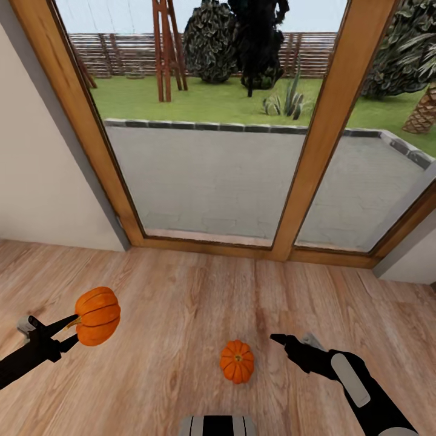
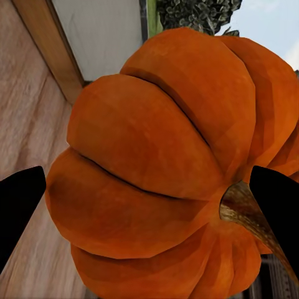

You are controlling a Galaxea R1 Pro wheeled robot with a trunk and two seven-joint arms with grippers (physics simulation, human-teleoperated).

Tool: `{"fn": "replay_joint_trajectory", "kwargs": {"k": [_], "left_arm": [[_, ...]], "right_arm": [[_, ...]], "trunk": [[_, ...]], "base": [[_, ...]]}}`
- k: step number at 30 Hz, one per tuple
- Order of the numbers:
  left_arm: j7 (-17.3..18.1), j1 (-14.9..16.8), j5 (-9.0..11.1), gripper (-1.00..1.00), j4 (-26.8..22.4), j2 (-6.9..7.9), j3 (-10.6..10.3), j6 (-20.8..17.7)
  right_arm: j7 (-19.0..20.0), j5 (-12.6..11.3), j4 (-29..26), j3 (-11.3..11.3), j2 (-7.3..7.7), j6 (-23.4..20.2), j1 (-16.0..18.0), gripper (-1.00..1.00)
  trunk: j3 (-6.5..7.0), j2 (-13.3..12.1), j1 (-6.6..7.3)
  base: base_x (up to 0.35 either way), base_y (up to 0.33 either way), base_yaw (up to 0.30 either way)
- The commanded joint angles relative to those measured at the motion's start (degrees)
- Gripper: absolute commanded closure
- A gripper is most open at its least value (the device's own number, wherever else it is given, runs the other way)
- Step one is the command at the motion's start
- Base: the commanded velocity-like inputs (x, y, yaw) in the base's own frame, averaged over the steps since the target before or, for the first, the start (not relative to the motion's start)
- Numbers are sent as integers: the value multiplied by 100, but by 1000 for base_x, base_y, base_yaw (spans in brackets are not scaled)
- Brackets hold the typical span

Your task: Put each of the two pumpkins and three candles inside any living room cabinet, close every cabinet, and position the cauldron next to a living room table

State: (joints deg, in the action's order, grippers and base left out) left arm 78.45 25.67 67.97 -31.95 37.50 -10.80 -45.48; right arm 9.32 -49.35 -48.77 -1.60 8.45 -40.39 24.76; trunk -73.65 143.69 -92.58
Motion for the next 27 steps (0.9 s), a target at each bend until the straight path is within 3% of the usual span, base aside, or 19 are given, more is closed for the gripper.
{"fn": "replay_joint_trajectory", "kwargs": {"k": [1, 18, 27], "left_arm": [[20, 7, 41, 100, 5, 5, -37, -57], [49, 2, 41, 100, 12, 17, -28, -23], [55, 0, 43, 100, 6, 20, -28, -28]], "right_arm": [[101, 26, -2, -15, 19, -31, 2, -100], [193, 40, -18, 47, 25, 173, 2, -100], [201, 40, -101, 55, 11, 215, 2, -100]], "trunk": [[-4, 2, 1], [-4, 2, 1], [-204, 14, -22]], "base": [[16, -18, 0], [53, -2, 0], [0, 0, 0]]}}
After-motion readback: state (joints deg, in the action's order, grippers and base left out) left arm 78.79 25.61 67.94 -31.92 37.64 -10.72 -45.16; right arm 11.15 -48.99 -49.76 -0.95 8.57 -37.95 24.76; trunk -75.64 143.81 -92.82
